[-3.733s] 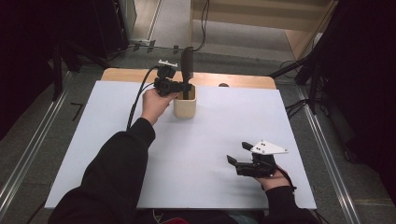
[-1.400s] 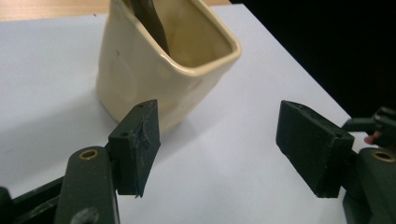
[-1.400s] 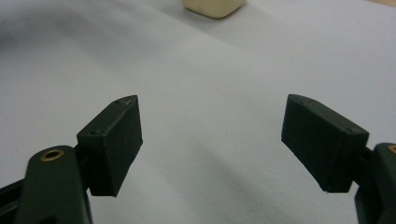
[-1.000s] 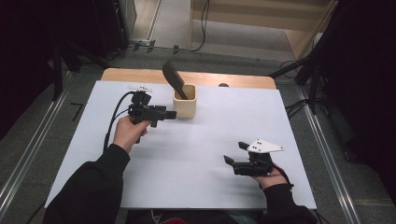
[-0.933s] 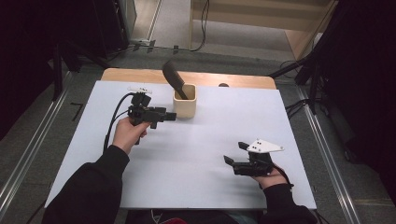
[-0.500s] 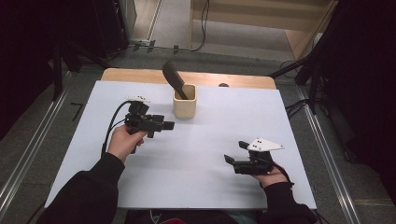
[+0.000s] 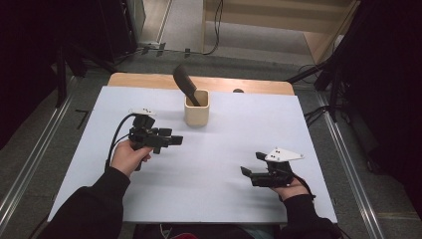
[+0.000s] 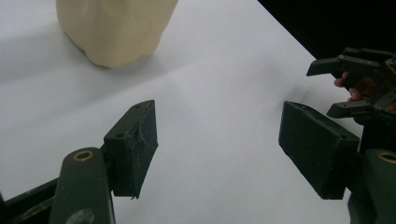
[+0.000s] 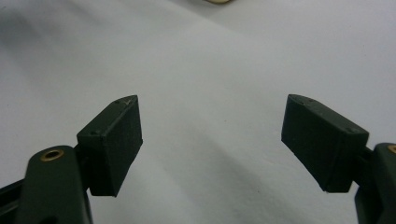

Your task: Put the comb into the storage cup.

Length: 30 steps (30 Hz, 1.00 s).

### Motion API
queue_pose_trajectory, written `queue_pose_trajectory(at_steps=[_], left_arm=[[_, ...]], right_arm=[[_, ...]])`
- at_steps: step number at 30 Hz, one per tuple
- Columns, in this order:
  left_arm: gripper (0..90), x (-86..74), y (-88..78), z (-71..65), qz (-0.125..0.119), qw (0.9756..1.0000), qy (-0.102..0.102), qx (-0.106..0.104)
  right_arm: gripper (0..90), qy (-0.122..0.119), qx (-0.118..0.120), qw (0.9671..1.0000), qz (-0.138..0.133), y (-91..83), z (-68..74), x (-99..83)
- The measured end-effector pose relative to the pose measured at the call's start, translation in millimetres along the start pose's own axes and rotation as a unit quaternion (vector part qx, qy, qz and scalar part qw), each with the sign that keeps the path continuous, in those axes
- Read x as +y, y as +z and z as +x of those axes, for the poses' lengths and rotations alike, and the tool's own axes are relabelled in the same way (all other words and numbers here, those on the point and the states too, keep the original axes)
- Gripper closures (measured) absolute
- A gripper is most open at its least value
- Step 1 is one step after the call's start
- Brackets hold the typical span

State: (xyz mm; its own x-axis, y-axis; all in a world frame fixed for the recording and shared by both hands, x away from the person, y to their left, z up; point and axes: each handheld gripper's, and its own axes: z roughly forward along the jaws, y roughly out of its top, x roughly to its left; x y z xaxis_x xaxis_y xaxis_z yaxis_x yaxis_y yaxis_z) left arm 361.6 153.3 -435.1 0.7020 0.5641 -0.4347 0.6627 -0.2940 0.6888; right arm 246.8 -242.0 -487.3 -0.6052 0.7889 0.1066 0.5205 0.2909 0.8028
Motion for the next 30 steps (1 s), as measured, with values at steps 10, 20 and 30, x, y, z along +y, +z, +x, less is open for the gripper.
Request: queue_pose_trajectory(at_steps=[10, 20, 30], left_arm=[[28.7, -15.6, -5.3, -1.5, -0.002, 1.0, -0.005, 0.005], [28.7, -28.8, -12.0, -2.1, 0.004, 1.0, -0.004, 0.006], [28.6, -41.1, -20.5, -5.6, 0.013, 0.9998, 0.003, 0.012]], right_arm=[[18.7, 0.001, 0.0, 1.0, -0.001, -0.7, -0.9, 0.2], [18.7, -0.001, 0.003, 1.0, 0.002, 0.4, -0.2, 0.3], [18.7, -0.001, 0.001, 1.0, 0.001, 0.0, -0.6, 0.2]])
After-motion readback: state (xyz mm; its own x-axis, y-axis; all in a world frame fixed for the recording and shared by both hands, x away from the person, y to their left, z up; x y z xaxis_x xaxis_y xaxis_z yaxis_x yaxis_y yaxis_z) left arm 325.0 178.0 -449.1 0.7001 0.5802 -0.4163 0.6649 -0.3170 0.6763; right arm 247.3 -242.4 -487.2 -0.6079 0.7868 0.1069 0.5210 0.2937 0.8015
